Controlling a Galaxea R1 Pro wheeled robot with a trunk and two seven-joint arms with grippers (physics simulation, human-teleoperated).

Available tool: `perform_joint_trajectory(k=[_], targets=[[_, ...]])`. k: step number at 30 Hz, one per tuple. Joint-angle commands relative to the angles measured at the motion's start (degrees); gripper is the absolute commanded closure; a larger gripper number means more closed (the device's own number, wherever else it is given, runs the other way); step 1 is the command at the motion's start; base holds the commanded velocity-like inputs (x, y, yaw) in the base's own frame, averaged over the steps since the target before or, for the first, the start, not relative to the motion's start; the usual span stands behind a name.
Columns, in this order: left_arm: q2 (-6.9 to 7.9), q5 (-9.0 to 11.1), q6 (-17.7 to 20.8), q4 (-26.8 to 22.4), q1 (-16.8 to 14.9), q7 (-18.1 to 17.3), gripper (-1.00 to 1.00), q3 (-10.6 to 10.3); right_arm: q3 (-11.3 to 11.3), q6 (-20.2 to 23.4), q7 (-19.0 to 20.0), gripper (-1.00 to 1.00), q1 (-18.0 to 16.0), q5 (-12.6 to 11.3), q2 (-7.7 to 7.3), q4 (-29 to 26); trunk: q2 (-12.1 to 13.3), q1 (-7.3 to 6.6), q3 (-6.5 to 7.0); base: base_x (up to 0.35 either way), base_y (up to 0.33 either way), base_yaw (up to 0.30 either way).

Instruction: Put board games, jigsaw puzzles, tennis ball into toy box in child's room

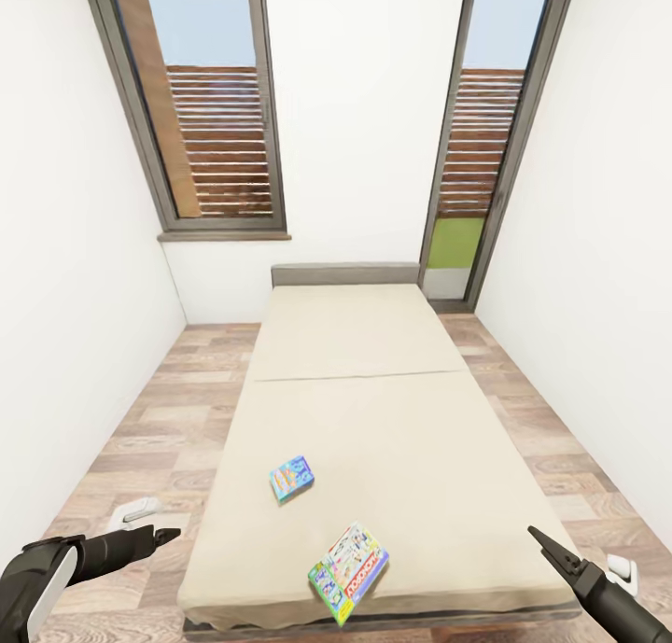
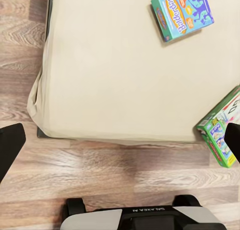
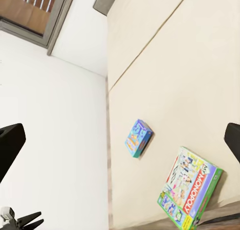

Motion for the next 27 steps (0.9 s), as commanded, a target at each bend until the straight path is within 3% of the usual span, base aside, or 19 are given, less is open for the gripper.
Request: perform_joint_trajectory(k=[1,27], targets=[[-0.01,0.2,0.4,0.0,0.0,-0.1,-1.0,0.1,0.0,0.4,0.0,-1.0,0.0,-0.4,-0.01,-0.1,-0.1,0.04,-0.05,0.0,0.0,0.047],[-0.01,0.2,0.4,0.0,0.0,-0.1,-1.0,0.1,0.0,0.6,-2.2,-1.0,0.0,-0.4,-0.02,-0.5,-0.1,0.04,0.1,0.0,0.0,0.005]])
